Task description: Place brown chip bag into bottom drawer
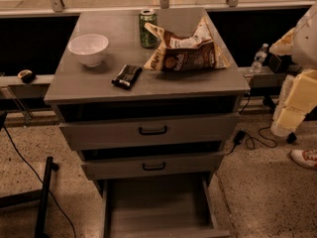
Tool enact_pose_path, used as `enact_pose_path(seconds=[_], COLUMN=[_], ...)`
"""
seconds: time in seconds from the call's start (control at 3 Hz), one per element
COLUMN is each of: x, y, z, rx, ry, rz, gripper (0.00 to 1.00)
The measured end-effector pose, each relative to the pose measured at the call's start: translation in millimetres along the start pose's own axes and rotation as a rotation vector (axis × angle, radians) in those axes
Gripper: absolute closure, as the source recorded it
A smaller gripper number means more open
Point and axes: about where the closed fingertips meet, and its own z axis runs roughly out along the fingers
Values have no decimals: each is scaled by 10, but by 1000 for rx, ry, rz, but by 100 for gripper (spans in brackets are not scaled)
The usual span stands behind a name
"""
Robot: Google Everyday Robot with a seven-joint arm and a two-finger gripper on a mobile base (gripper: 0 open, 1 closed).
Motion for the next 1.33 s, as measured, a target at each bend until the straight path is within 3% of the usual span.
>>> enact_pose_path(seconds=[0.33, 0.67, 1.0, 1.33], x=[-10, -186, -684, -1233], y=[-25, -463, -1213, -1774], z=[1, 15, 90, 335], rx=[9, 157, 341, 424], ry=[0, -2, -46, -139], rz=[-1, -24, -118, -205], gripper=[0, 0, 0, 0])
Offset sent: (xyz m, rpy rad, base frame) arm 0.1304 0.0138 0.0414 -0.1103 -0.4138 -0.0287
